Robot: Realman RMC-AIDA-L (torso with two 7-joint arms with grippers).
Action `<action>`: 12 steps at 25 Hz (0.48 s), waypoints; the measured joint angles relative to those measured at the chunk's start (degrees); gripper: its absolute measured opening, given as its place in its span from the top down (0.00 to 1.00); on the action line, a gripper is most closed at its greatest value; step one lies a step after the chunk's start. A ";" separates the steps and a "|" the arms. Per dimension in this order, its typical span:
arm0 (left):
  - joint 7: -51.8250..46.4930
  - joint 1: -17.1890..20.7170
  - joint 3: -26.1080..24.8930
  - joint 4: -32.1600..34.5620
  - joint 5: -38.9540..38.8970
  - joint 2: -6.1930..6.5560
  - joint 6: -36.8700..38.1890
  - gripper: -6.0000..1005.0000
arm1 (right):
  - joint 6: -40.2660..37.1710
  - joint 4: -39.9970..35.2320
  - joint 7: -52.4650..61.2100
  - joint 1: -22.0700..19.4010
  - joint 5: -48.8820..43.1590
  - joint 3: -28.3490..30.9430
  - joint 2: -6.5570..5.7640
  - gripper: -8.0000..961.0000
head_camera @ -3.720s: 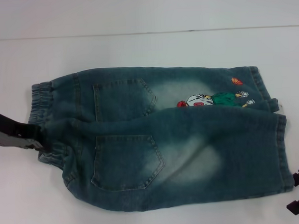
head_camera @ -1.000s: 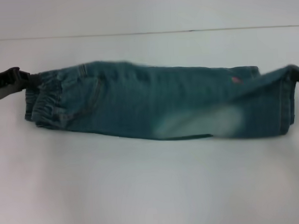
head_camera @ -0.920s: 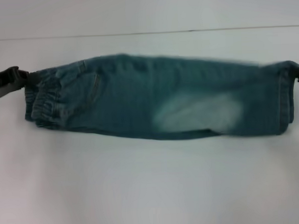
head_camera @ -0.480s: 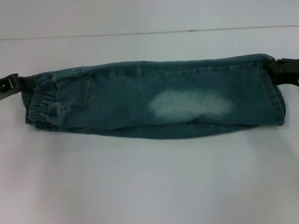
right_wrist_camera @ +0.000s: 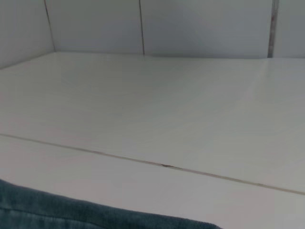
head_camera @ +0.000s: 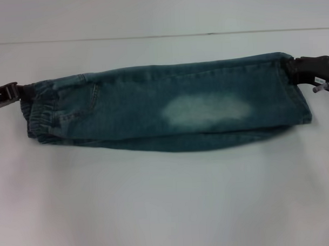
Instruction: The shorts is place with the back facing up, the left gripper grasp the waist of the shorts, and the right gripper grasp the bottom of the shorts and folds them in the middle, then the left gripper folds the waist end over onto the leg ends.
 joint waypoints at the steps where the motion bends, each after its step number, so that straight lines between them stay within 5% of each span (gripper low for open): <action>1: 0.53 -0.03 0.15 -0.05 0.00 -0.03 -0.28 0.96 | 0.64 0.35 -0.35 0.28 0.08 -0.13 0.00 0.94; 5: 1.67 -0.40 2.13 -0.51 0.00 -0.18 -1.67 0.96 | 2.86 1.01 0.27 0.99 0.16 -1.56 0.00 0.93; 10: 1.91 -0.56 4.89 -1.25 -0.01 -0.70 -5.39 0.84 | 3.51 1.14 0.65 0.91 0.15 -3.10 0.00 0.92; 12: 2.27 -0.61 5.18 -1.54 -0.02 -0.68 -6.27 0.79 | 3.56 1.14 0.67 0.58 0.32 -3.02 -0.01 0.82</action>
